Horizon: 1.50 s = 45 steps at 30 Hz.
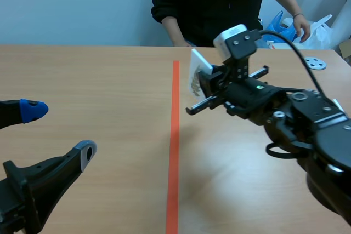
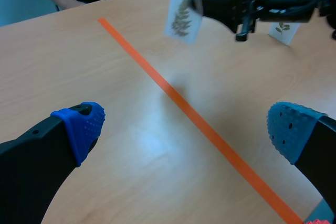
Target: Sort the leaf by its shape. The table is split by an orange tape line. A compound leaf with several leaflets goes to the left side, a simple leaf with one blade goes to the right side. Return to the home posture when a red brick is placed on the table.
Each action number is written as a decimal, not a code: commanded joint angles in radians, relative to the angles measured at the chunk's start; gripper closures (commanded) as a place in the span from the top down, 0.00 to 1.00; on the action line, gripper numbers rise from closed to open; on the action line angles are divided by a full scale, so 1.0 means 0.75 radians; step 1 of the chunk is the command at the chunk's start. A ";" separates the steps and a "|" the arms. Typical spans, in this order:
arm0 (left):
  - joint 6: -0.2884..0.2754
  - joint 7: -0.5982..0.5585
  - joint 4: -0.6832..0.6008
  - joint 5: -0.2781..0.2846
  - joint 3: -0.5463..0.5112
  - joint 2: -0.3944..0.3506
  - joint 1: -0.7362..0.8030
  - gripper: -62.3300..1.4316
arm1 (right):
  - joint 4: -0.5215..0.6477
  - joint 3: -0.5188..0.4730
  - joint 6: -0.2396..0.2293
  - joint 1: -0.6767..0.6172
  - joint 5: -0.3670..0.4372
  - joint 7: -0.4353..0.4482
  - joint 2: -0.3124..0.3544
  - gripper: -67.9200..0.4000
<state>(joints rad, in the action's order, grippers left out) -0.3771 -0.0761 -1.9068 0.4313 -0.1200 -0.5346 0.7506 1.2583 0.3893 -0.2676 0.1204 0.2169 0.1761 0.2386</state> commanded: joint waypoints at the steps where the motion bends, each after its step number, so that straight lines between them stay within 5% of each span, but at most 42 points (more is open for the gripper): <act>1: -0.004 -0.013 -0.024 0.008 0.003 0.007 0.000 1.00 | 0.076 -0.050 0.008 -0.035 0.032 -0.015 0.046 0.05; 11: -0.004 -0.013 -0.024 0.008 0.003 0.007 0.000 1.00 | 0.536 -0.405 0.002 -0.463 0.246 -0.166 0.196 0.05; 22: -0.004 -0.013 -0.024 0.008 0.003 0.007 0.000 1.00 | 0.722 -0.842 -0.179 -0.801 0.497 -0.269 0.202 0.05; 29: -0.004 -0.014 -0.024 0.008 0.003 0.007 -0.001 1.00 | 0.719 -1.019 -0.204 -0.889 0.530 -0.290 0.202 0.05; 45: -0.004 -0.013 -0.024 0.008 0.003 0.007 -0.001 1.00 | 0.312 -1.017 -0.203 -0.720 0.529 -0.245 0.199 0.05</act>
<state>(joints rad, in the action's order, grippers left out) -0.3771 -0.0753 -1.9068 0.4309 -0.1200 -0.5343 0.7506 1.4807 -0.3775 -0.4198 -0.4419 0.6064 -0.0273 0.3767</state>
